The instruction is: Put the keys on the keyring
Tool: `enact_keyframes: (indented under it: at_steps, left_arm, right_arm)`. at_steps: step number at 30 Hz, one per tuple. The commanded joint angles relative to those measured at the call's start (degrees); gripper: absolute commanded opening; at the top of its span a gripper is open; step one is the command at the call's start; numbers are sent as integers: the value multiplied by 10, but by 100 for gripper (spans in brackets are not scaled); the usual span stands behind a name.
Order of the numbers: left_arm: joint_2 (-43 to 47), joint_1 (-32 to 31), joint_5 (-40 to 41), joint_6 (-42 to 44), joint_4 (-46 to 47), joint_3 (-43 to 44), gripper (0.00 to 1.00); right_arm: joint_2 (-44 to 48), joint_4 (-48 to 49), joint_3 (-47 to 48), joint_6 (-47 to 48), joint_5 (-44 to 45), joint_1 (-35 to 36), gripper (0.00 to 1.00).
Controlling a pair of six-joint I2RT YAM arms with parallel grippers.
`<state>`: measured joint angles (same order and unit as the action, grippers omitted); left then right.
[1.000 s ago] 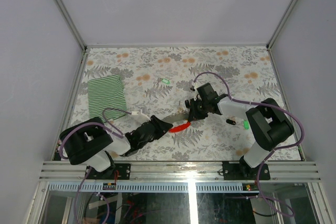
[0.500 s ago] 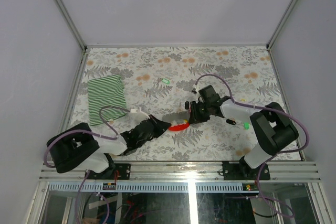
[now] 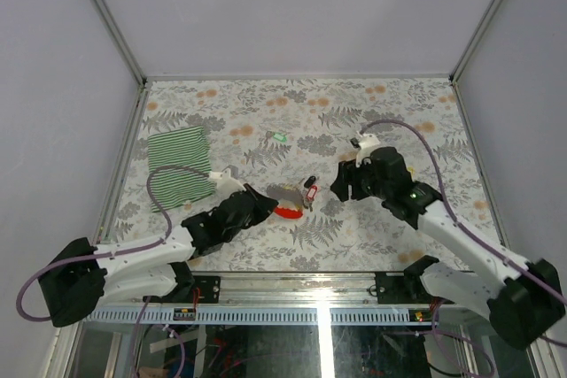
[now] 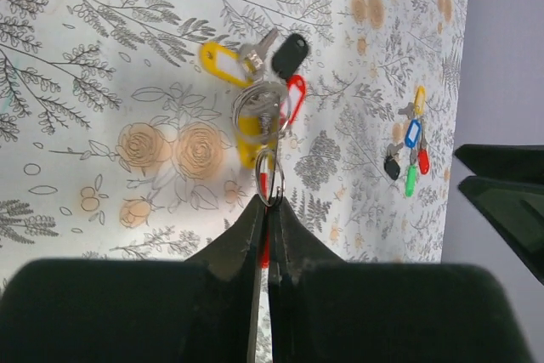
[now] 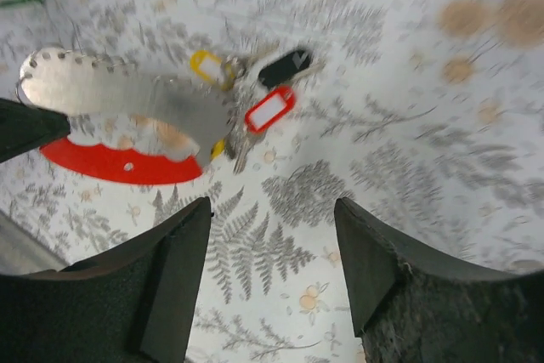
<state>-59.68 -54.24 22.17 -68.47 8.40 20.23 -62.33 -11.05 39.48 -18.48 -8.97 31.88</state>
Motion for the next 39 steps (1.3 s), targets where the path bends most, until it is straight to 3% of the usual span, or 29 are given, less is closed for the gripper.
enact_keyframes:
  at_steps: [1, 5, 10, 14, 18, 20, 23, 25, 31, 39]
  left_arm:
    - [29, 11, -1, 32, -121, 72, 0]
    - [31, 34, -51, 42, -171, 123, 0]
    - [45, 57, -82, 53, -198, 170, 0]
    - [45, 62, -77, 53, -241, 216, 0]
    - [25, 64, -71, 52, -300, 271, 0]
    - [22, 64, -68, 49, -318, 291, 0]
    - [21, 64, -60, 38, -335, 310, 0]
    - [21, 64, -53, 24, -353, 324, 0]
    - [20, 64, -33, -21, -404, 356, 0]
    - [30, 65, -16, -91, -449, 370, 0]
  right_arm:
    - [116, 70, -28, 61, 92, 3, 68]
    - [197, 164, -62, 82, 80, 3, 70]
    - [251, 157, -60, 161, -4, 3, 76]
    - [271, 178, -73, 210, -65, 3, 70]
    - [252, 191, -72, 260, -112, 27, 72]
    - [239, 206, -78, 308, -79, 86, 71]
    - [204, 238, -78, 389, 47, 221, 70]
    - [181, 285, -83, 422, 104, 273, 70]
    - [78, 434, -86, 500, 148, 349, 69]
    - [-34, 526, -61, 552, 179, 386, 67]
